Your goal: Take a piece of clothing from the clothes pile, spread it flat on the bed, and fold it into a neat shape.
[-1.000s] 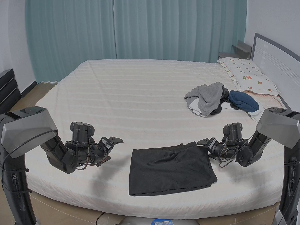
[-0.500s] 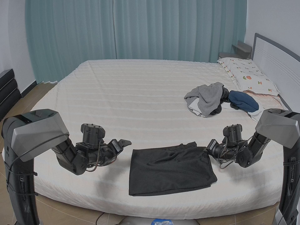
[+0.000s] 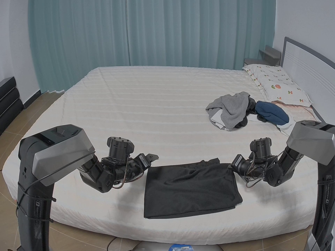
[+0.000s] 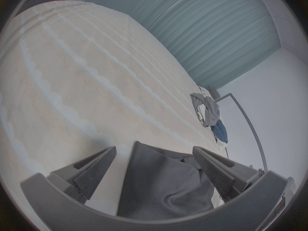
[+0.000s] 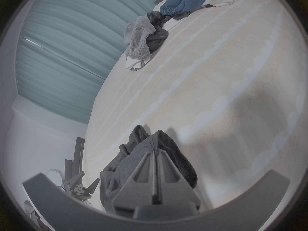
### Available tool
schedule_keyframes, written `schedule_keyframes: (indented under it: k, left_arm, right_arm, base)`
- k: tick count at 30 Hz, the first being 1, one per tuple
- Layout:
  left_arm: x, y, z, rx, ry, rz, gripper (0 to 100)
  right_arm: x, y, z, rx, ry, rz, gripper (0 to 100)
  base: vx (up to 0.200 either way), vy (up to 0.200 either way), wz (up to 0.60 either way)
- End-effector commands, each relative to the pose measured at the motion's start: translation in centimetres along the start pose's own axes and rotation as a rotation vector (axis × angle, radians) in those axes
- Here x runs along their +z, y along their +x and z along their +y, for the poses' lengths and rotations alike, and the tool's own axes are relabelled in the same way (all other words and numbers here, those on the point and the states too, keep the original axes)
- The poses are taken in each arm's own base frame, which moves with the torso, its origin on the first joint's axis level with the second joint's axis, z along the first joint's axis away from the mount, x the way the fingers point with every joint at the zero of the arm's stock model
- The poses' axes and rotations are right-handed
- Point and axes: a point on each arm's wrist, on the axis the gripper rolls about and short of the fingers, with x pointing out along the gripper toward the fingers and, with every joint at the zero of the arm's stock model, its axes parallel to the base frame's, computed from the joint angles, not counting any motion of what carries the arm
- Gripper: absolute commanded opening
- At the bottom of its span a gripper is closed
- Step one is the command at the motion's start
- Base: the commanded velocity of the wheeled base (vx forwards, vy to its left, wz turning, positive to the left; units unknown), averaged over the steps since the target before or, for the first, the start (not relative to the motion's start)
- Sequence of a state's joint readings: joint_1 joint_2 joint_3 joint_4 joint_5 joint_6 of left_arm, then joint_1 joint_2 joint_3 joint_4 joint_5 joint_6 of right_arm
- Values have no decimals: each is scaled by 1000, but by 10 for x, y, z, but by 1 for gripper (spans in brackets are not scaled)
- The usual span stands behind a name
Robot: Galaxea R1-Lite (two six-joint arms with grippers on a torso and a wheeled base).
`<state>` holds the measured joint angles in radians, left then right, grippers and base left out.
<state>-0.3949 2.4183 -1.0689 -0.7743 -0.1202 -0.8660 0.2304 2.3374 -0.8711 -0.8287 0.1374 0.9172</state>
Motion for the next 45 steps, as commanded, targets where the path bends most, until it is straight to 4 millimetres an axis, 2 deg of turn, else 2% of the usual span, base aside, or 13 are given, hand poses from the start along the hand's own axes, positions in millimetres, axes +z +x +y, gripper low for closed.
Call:
schedule_keyframes:
  k: [1,11,12,37,45]
  left_arm:
    - [-8,14,5,28,38,-6,100]
    - [-10,19,2,37,56,11,100]
    - [-10,20,1,40,57,15,0]
    - [-10,20,4,155,52,-100,0]
    - [-9,18,12,182,34,-105,0]
  right_arm:
    - [1,0,2,7,24,-2,0]
    - [1,0,2,9,32,-5,0]
    - [1,1,2,11,30,-7,0]
    - [2,-1,-1,27,22,-32,0]
    - [2,1,-5,17,24,-31,0]
  base:
    - [0,0,0]
    - [0,0,0]
    - [0,0,0]
    - [0,0,0]
    - [0,0,0]
